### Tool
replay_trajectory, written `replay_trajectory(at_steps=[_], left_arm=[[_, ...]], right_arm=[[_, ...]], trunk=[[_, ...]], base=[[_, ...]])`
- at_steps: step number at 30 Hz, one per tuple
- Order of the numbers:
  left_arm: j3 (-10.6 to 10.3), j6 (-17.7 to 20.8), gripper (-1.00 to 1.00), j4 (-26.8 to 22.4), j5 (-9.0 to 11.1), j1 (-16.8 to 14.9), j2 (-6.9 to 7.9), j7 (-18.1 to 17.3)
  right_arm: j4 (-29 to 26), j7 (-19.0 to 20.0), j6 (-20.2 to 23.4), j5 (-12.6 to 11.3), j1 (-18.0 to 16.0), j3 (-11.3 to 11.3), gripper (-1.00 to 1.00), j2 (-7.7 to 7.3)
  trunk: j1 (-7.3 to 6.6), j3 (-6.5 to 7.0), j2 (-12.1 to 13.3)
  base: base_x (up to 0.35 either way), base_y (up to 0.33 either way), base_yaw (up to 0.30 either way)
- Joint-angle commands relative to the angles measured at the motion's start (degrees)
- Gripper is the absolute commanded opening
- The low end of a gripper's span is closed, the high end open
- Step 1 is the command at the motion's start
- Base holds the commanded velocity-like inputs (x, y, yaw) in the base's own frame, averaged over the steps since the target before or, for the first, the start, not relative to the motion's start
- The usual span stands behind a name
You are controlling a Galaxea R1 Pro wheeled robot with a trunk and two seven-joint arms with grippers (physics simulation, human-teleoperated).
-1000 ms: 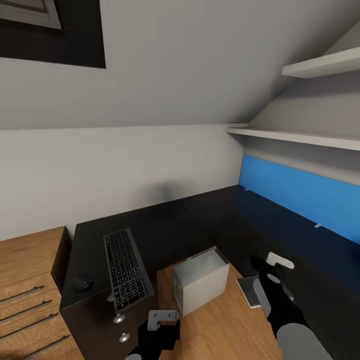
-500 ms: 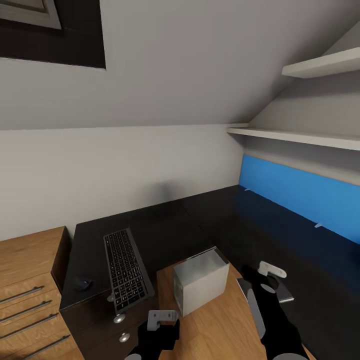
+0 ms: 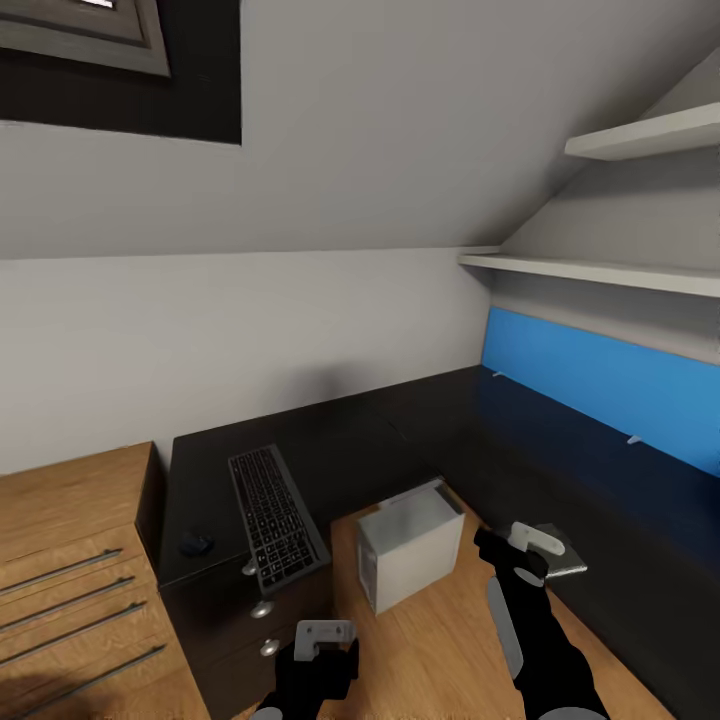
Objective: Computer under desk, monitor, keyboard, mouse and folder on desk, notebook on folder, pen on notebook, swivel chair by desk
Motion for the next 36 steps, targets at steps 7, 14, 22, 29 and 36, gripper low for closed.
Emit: replay_trajectory(at_steps=[7, 14, 22, 29, 36], left_arm=[[-0.1, 0.1, 1.0, -0.1, 0.4, -0.1, 0.02, 0.4], [-0.1, 0.1, 1.0, -0.1, 0.4, -0.1, 0.09, 0.3], [0.1, 0.1, 1.0, -0.4, 0.4, -0.1, 0.1, 0.4], [0.6, 0.1, 1.0, -0.5, 0.4, -0.1, 0.05, 0.4], [1.1, 0.1, 1.0, -0.5, 0.4, -0.1, -0.09, 0.5]], right_arm=[[-0.1, -0.1, 0.3, -0.2, 0.0, -0.1, 1.0, 0.04], [-0.1, -0.1, 0.3, -0.4, 0.0, -0.2, 1.0, -0.01], [-0.1, 0.0, 0.3, -2.5, 0.0, -0.4, 1.0, -0.36], [0.4, 4.6, 0.6, -7.3, 0.0, -0.4, 1.0, -2.57], [3.0, 10.5, 0.9, -14.7, 0.0, -0.7, 1.0, -5.85]], trunk=[[-0.03, -0.07, -0.1], [-0.03, -0.07, -0.1], [-0.03, -0.07, -0.1], [0.85, -0.79, -1.7], [2.39, -2.05, -4.5]], base=[[-0.287, 0.104, 0.0], [-0.158, 0.017, 0.0], [-0.033, 0.003, 0.0], [-0.006, 0.001, 0.0], [-0.001, 0.0, 0.0]])
